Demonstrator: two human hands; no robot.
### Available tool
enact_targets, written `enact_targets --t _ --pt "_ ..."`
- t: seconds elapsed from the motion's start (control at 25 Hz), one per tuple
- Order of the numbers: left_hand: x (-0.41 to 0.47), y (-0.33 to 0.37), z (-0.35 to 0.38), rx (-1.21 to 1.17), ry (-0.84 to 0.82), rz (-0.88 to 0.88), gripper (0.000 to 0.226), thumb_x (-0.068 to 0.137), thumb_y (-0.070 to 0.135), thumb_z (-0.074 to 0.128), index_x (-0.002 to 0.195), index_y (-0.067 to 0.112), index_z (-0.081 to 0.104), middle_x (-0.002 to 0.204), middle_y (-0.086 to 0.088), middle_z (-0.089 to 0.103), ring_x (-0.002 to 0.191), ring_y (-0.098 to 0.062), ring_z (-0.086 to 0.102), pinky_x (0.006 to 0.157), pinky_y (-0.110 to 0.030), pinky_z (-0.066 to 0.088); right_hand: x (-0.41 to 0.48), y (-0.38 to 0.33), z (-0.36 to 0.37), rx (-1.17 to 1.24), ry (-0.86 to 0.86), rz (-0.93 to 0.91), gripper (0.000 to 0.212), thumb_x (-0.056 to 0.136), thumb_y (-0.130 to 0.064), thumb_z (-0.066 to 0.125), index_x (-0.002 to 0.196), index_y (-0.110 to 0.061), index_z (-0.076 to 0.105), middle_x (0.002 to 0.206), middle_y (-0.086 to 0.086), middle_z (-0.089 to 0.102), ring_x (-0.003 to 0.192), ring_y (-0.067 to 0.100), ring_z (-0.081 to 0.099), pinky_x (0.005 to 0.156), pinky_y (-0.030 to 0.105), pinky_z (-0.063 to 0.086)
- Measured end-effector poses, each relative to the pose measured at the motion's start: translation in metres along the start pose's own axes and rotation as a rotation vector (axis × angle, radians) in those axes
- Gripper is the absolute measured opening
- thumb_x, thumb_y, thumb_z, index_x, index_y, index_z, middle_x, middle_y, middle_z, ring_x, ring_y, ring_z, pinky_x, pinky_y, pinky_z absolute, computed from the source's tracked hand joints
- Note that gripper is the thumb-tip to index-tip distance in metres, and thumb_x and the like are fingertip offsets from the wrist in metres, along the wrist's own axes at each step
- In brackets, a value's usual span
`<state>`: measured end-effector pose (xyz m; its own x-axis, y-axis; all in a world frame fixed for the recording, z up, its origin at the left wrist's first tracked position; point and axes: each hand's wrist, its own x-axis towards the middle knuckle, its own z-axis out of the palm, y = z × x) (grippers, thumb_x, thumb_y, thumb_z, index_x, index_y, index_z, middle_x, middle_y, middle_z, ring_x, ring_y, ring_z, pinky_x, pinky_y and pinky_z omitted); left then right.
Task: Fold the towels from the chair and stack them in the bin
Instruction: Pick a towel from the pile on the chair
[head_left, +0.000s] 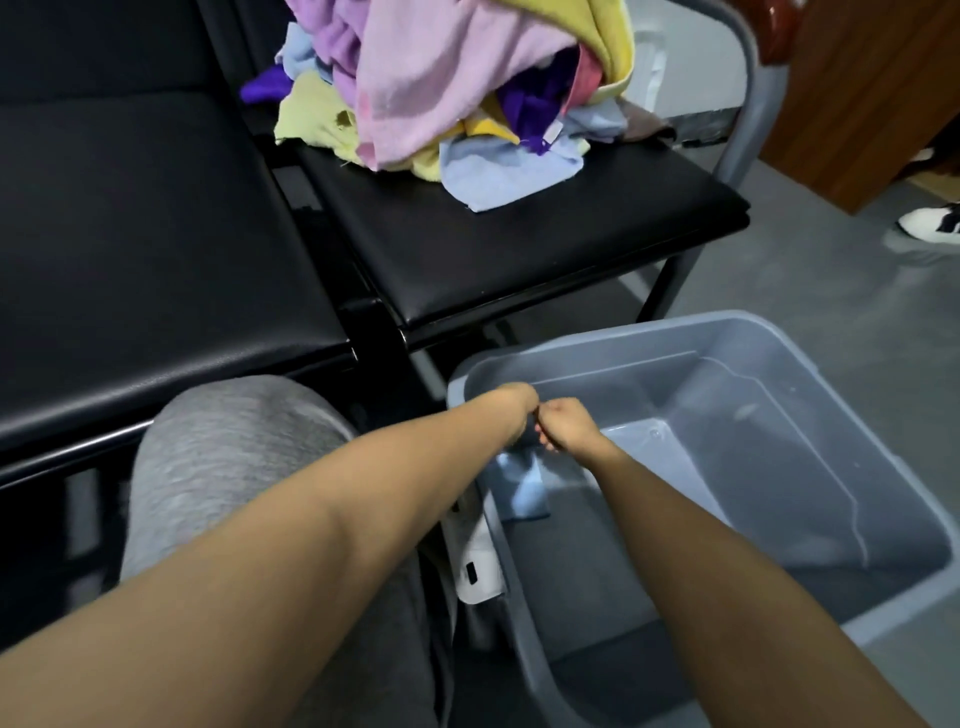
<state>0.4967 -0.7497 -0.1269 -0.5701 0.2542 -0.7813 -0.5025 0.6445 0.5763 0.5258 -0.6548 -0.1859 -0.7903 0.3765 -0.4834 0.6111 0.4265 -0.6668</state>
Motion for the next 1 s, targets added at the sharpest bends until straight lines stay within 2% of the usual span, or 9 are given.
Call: enact_targets --t 0.12,0.16,0.32,0.48,0.6,0.68,0.8,0.92,1.0 --pt "-0.019 0.027 -0.003 -0.355 -0.038 -0.023 0.025 0.096 0.004 0.036 0.071 0.005 0.043 0.070 -0.010 0.044 0.058 -0.022 0.045 0.041 -0.027 0.044 -0.026 -0.035 -0.018 0.079 0.149 -0.081 0.040 0.089 -0.002 0.047 0.051 -0.013 0.044 0.047 -0.002 0.047 0.053 0.009 0.043 0.035 0.012 0.031" --pt "-0.032 0.037 -0.013 -0.317 -0.076 0.033 0.026 0.095 0.003 0.037 0.069 0.005 0.042 0.069 -0.009 0.044 0.059 -0.022 0.045 0.042 -0.026 0.045 -0.036 -0.047 -0.025 0.090 0.204 -0.113 0.040 0.090 -0.004 0.047 0.052 -0.015 0.044 0.050 -0.003 0.047 0.056 0.009 0.044 0.039 0.015 0.033" --pt "-0.078 0.070 -0.058 -0.179 -0.168 0.135 0.029 0.097 0.006 0.041 0.070 0.011 0.047 0.075 -0.004 0.048 0.082 -0.028 0.054 0.080 -0.031 0.050 -0.072 -0.095 -0.048 -0.050 0.368 -0.291 0.048 0.096 -0.021 0.043 0.048 -0.018 0.037 0.048 -0.003 0.040 0.057 0.018 0.042 0.053 0.030 0.028" --pt "-0.097 0.098 -0.107 -0.244 -0.174 0.345 0.028 0.099 0.002 0.030 0.076 0.001 0.046 0.074 -0.011 0.047 0.064 -0.017 0.051 0.055 -0.023 0.052 -0.074 -0.155 -0.055 0.088 0.519 -0.440 0.053 0.097 -0.030 0.043 0.047 -0.012 0.043 0.057 0.009 0.053 0.069 0.026 0.051 0.063 0.032 0.034" --pt "-0.101 0.111 -0.141 -0.175 0.010 0.519 0.020 0.093 0.001 0.045 0.076 0.008 0.050 0.069 -0.006 0.051 0.060 -0.014 0.053 0.060 -0.021 0.047 -0.066 -0.195 -0.056 0.018 0.545 -0.500 0.041 0.096 -0.032 0.042 0.070 -0.009 0.063 0.083 0.015 0.067 0.087 0.034 0.060 0.068 0.032 0.037" --pt "-0.089 0.124 -0.161 -0.140 0.236 0.658 0.018 0.089 0.001 0.050 0.073 0.010 0.053 0.072 -0.007 0.056 0.061 -0.017 0.054 0.058 -0.024 0.044 -0.060 -0.219 -0.060 -0.061 0.526 -0.519 0.031 0.095 -0.033 0.041 0.086 -0.015 0.064 0.092 0.009 0.065 0.094 0.030 0.058 0.070 0.029 0.035" --pt "-0.074 0.156 -0.190 0.000 0.649 0.815 0.016 0.085 0.005 0.049 0.093 0.007 0.063 0.097 -0.016 0.065 0.087 -0.029 0.061 0.071 -0.029 0.047 -0.041 -0.256 -0.075 -0.104 0.501 -0.552 0.021 0.093 -0.028 0.042 0.102 -0.015 0.056 0.096 0.005 0.060 0.098 0.026 0.055 0.073 0.028 0.034" --pt "-0.063 0.197 -0.210 0.281 0.819 0.951 0.047 0.088 0.008 0.048 0.134 0.014 0.046 0.137 -0.012 0.046 0.122 -0.029 0.049 0.096 -0.032 0.040 -0.014 -0.281 -0.099 -0.116 0.489 -0.600 0.015 0.091 -0.020 0.044 0.104 -0.014 0.047 0.092 0.005 0.056 0.101 0.031 0.057 0.074 0.032 0.037" --pt "-0.054 0.220 -0.215 0.443 0.813 1.009 0.064 0.090 0.016 0.050 0.148 0.022 0.025 0.154 -0.011 0.022 0.133 -0.032 0.037 0.106 -0.040 0.035 0.003 -0.291 -0.111 -0.119 0.516 -0.583 0.026 0.091 -0.015 0.044 0.117 -0.011 0.044 0.109 0.013 0.058 0.109 0.034 0.054 0.078 0.035 0.041"
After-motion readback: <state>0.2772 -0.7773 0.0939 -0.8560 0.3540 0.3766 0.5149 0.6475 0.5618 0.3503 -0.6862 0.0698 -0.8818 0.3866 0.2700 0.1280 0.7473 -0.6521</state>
